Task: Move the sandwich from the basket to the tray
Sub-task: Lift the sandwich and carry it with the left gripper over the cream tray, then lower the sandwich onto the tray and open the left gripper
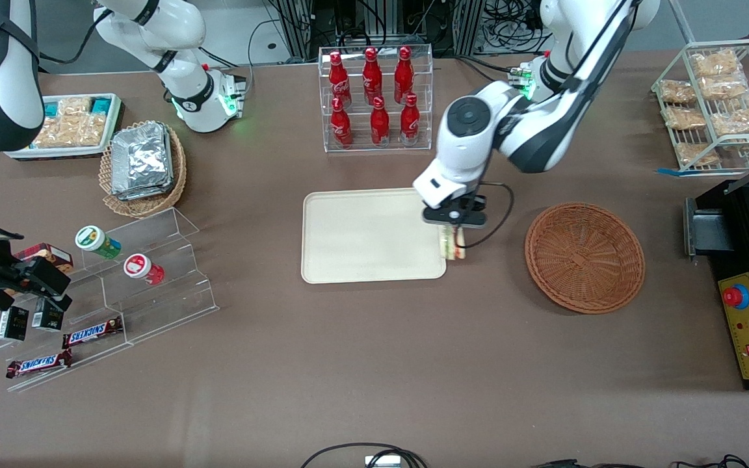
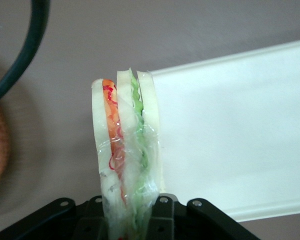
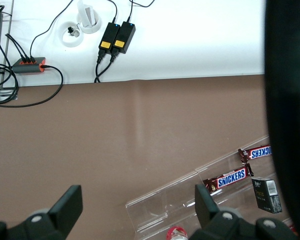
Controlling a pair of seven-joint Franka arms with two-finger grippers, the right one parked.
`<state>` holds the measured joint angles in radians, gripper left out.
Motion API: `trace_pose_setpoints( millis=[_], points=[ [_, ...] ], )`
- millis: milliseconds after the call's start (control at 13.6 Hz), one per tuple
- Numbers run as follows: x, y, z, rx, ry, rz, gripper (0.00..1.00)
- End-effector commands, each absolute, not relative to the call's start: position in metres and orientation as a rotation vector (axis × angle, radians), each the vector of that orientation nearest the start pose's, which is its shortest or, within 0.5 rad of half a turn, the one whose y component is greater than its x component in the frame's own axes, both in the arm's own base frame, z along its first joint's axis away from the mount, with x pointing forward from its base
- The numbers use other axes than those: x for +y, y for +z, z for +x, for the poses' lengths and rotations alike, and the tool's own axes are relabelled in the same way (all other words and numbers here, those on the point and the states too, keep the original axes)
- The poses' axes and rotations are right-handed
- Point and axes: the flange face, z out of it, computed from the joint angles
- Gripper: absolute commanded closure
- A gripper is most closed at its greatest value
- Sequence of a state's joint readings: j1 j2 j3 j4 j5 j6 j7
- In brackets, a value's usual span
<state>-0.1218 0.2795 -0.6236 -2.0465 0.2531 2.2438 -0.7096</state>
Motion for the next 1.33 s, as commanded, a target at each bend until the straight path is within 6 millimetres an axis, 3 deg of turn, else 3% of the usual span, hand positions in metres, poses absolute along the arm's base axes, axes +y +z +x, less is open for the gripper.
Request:
trace_pose_setpoints(
  millis=[0,443,664,885,959,1107,1254],
  points=[
    [-0.419,0.299,0.444,0.304,0.012,-3.093,1.00],
    [-0.469,0.231,0.419,0.331,0.056,-3.060,1.00],
    [-0.470,0.211,0.414,0.346,0.069,-3.033,1.00],
    [-0.468,0.209,0.413,0.344,0.077,-3.026,0.57],
    [-0.468,0.211,0.414,0.342,0.074,-3.026,0.36],
    [-0.468,0.217,0.415,0.293,0.064,-3.024,0.05],
    [-0.467,0.229,0.422,0.215,0.046,-3.017,0.01]
  ],
)
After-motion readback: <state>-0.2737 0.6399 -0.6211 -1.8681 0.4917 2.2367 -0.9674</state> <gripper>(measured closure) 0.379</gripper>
